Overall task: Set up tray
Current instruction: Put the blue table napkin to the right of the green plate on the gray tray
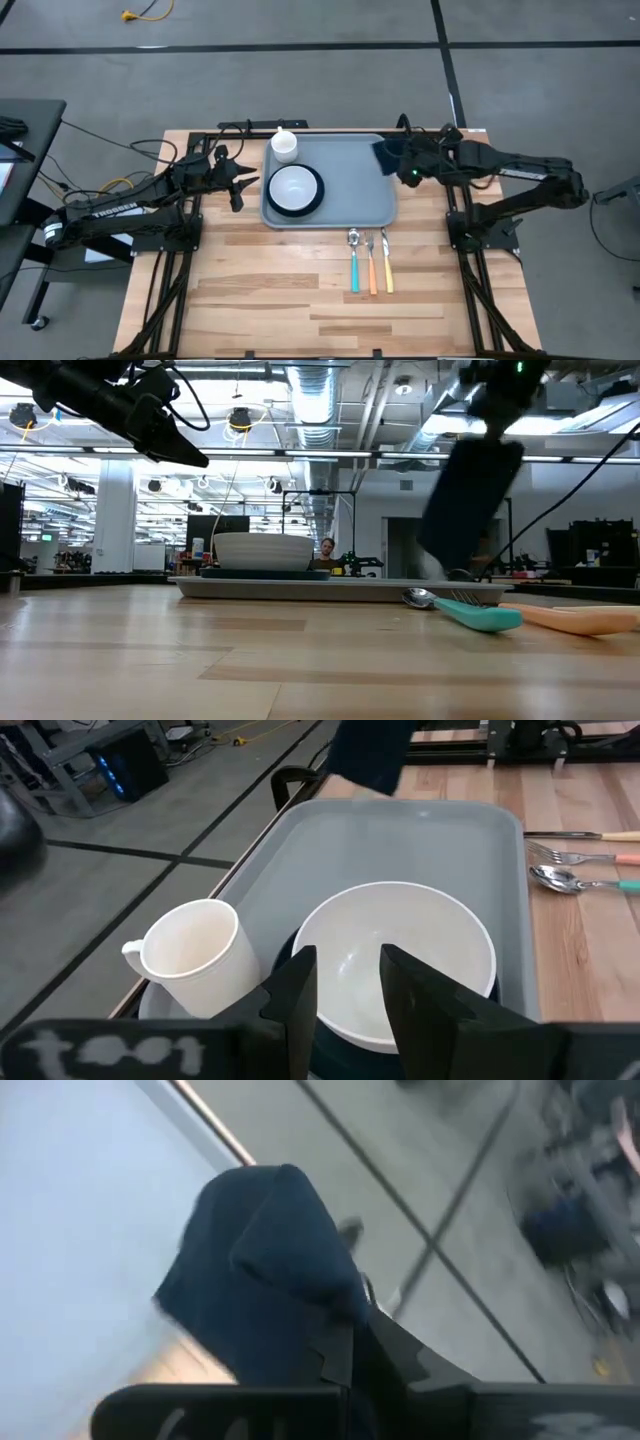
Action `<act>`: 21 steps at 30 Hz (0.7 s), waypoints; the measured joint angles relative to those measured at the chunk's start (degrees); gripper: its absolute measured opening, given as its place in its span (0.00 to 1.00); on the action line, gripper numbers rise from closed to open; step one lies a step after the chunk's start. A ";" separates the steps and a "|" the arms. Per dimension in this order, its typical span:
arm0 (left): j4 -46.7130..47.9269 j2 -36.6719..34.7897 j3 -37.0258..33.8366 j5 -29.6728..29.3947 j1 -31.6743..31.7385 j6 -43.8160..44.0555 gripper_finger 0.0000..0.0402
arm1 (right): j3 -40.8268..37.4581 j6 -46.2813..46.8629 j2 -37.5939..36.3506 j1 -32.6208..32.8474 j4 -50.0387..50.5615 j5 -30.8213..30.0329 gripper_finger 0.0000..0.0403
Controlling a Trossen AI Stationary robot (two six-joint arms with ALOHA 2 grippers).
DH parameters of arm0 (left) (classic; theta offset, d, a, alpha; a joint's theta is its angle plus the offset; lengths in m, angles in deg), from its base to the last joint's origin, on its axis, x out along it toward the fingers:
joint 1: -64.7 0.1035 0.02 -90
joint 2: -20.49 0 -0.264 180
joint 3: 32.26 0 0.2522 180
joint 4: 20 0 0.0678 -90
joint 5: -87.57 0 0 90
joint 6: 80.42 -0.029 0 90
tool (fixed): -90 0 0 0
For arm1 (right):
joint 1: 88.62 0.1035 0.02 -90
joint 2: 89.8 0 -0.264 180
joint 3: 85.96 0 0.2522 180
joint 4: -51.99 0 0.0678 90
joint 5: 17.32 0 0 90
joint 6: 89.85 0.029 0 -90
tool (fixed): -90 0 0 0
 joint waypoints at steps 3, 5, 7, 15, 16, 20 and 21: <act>0.00 0.00 0.00 0.00 0.02 0.04 0.26 | 4.29 0.07 0.51 5.03 -0.05 -1.79 0.00; 0.00 -0.01 0.00 0.00 0.00 0.04 0.26 | 7.21 0.00 1.41 7.83 -0.62 -2.57 0.00; 0.00 -0.01 0.00 0.00 0.00 0.09 0.26 | 10.20 -0.61 2.83 10.37 -1.35 -3.40 0.00; 0.08 0.01 0.00 0.11 0.00 0.70 0.26 | 19.22 -6.36 12.17 10.22 -2.87 -3.75 0.00; 0.09 0.01 0.00 0.12 0.01 0.71 0.26 | 19.94 -7.47 13.86 8.82 -2.84 -3.82 0.00; 0.59 0.01 0.00 0.11 0.02 0.72 0.26 | 21.77 -13.26 19.93 1.53 -4.49 -3.77 0.00; 0.66 0.01 0.00 0.11 0.01 0.72 0.26 | 22.08 -15.38 21.38 -0.59 -5.43 -3.87 0.00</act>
